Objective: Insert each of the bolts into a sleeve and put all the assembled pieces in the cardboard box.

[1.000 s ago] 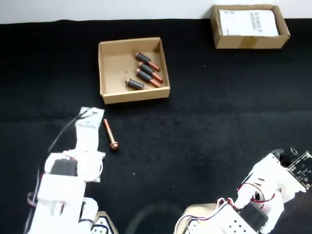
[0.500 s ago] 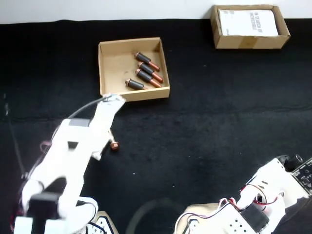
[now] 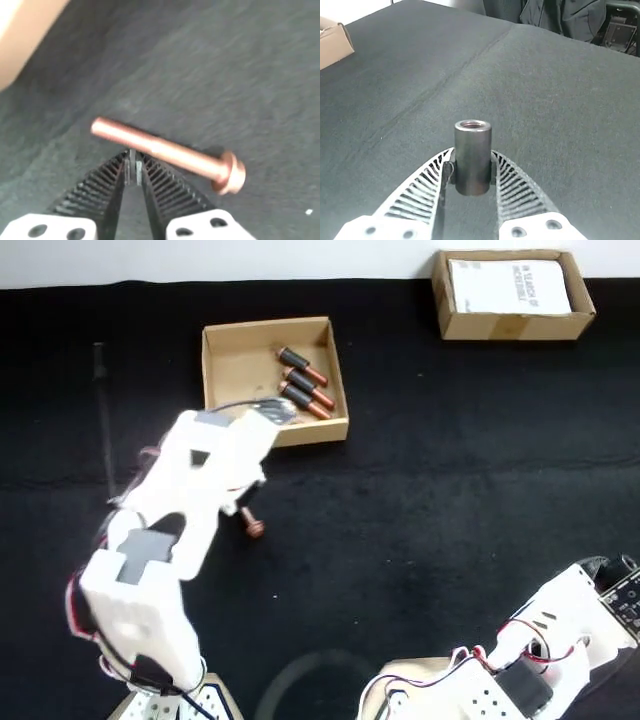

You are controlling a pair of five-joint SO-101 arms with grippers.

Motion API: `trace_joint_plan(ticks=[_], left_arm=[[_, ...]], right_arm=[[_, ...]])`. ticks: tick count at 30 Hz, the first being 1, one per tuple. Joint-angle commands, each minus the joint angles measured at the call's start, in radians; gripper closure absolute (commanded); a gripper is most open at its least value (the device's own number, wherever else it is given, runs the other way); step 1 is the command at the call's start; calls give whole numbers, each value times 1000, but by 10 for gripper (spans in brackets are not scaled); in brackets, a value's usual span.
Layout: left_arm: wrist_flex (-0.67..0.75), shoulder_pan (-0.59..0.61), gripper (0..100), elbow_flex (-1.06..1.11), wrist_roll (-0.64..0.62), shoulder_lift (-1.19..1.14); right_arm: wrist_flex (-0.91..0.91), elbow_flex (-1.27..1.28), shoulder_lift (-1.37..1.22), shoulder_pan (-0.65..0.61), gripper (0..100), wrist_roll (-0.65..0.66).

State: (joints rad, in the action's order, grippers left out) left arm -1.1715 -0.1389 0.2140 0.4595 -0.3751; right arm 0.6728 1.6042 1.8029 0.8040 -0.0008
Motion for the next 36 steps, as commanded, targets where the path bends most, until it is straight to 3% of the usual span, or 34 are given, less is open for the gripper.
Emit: trace_joint_plan(ticks=[1,8,14,22,27,36], left_arm=[[-144,-148,988,-168,15,-90],[-173,-260,988,-539,11,-243],[-140,-220,988,-854,11,-374],[-451,-136,958,-1153,40,-395],[-531,-58,811,-1132,219,-398],[-525,-65,836,-1017,454,-398]], right_arm=[[-25,-2,10,12,991,9],[-24,41,12,44,991,9],[-24,44,12,82,991,11],[-24,45,12,79,991,44],[-24,47,12,71,991,44],[-24,97,12,77,991,51]])
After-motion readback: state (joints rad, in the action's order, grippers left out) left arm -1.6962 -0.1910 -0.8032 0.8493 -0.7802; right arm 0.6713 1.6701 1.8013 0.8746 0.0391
